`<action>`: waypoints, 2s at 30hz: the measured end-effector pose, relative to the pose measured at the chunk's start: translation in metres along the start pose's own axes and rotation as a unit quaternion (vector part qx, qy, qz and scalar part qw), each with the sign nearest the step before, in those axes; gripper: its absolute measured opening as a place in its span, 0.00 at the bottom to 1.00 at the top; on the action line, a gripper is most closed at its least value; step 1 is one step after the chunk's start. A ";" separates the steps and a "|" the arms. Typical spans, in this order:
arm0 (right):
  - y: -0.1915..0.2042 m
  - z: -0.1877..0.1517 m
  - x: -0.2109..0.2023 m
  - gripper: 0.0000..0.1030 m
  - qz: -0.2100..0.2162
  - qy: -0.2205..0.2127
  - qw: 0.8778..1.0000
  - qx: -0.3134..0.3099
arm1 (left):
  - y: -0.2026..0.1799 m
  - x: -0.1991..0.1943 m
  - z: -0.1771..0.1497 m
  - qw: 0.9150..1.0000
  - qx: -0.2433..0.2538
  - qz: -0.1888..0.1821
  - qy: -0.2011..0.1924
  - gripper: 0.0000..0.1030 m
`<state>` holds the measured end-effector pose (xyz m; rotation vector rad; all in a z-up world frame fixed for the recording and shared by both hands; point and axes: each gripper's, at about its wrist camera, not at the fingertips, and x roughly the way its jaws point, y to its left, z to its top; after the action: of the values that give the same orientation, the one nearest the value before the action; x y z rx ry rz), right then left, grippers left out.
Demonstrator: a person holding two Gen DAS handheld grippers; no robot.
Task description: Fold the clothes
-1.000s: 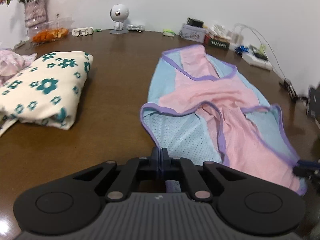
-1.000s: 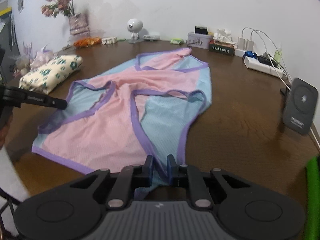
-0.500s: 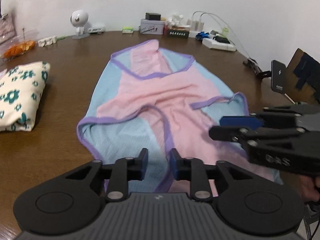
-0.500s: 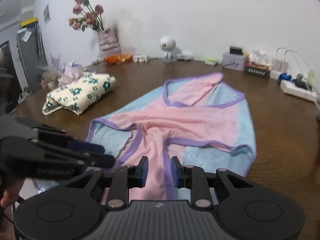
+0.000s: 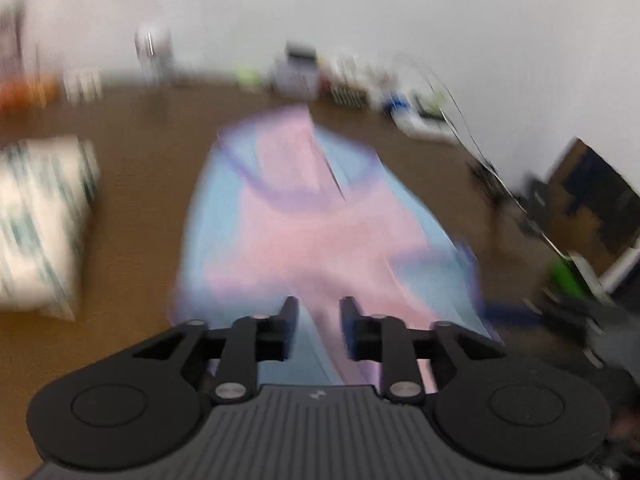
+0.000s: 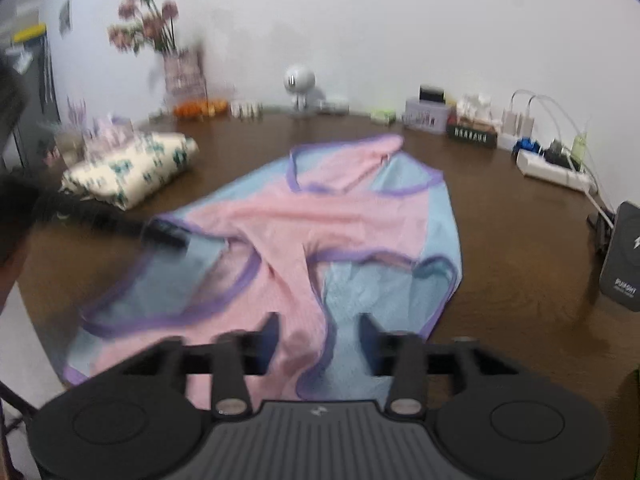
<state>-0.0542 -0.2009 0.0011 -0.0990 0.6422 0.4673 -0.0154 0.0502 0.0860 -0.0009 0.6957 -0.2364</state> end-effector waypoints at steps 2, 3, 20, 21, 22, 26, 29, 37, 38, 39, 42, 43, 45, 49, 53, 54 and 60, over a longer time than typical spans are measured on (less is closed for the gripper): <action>-0.011 0.004 -0.002 0.43 -0.003 -0.004 1.000 0.014 | 0.009 0.031 0.033 0.998 0.037 0.042 -0.015 0.63; -0.017 0.007 0.000 0.43 -0.010 -0.004 1.000 0.021 | 0.016 0.053 0.047 0.998 0.040 0.053 -0.006 0.60; -0.139 0.153 0.177 0.36 -0.050 0.047 0.990 0.125 | 0.062 0.220 0.107 0.993 -0.060 0.061 0.076 0.03; -0.139 0.155 0.190 0.34 -0.056 0.058 0.989 0.121 | 0.064 0.218 0.107 0.993 -0.068 0.065 0.075 0.02; -0.138 0.155 0.199 0.29 -0.059 0.066 0.989 0.121 | 0.070 0.215 0.107 0.992 -0.078 0.071 0.072 0.02; -0.136 0.147 0.209 0.02 -0.090 0.067 0.987 0.111 | 0.098 0.195 0.098 0.985 -0.116 0.119 0.056 0.02; -0.140 0.143 0.205 0.02 -0.120 0.060 0.984 0.118 | 0.108 0.183 0.087 0.982 -0.134 0.119 0.054 0.02; -0.135 0.180 0.246 0.02 -0.115 0.093 0.988 0.051 | 0.090 0.141 0.054 0.986 -0.074 0.141 0.043 0.02; -0.132 0.189 0.257 0.02 -0.111 0.099 0.988 0.040 | 0.086 0.132 0.045 0.987 -0.068 0.138 0.044 0.02; -0.129 0.199 0.269 0.02 -0.106 0.106 0.988 0.027 | 0.082 0.122 0.035 0.988 -0.064 0.132 0.046 0.02; -0.100 0.226 0.305 0.02 -0.088 0.124 0.988 -0.020 | 0.068 0.094 0.008 0.990 -0.054 0.121 0.052 0.02; -0.084 0.235 0.316 0.02 -0.073 0.128 0.988 -0.035 | 0.064 0.084 0.000 0.990 -0.051 0.121 0.053 0.02; -0.052 0.244 0.331 0.02 -0.039 0.129 0.989 -0.067 | 0.057 0.066 -0.014 0.990 -0.061 0.108 0.062 0.02; 0.022 0.247 0.343 0.06 0.016 0.122 0.979 -0.161 | 0.038 0.034 -0.041 0.993 -0.053 0.082 0.070 0.03; 0.060 0.245 0.311 0.16 0.080 0.110 0.972 -0.191 | 0.036 0.003 -0.058 0.995 -0.046 0.071 0.061 0.05; 0.060 0.247 0.289 0.25 0.088 0.097 0.974 -0.186 | 0.042 -0.008 -0.057 0.995 -0.051 0.071 0.049 0.06; 0.016 0.187 0.127 0.45 0.096 0.046 0.990 -0.092 | 0.086 -0.018 -0.036 0.995 -0.081 0.060 -0.016 0.32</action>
<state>0.1316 -0.0943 0.0760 -0.2367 0.7010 0.7114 -0.0333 0.1406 0.0633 -0.1181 0.6797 -0.0642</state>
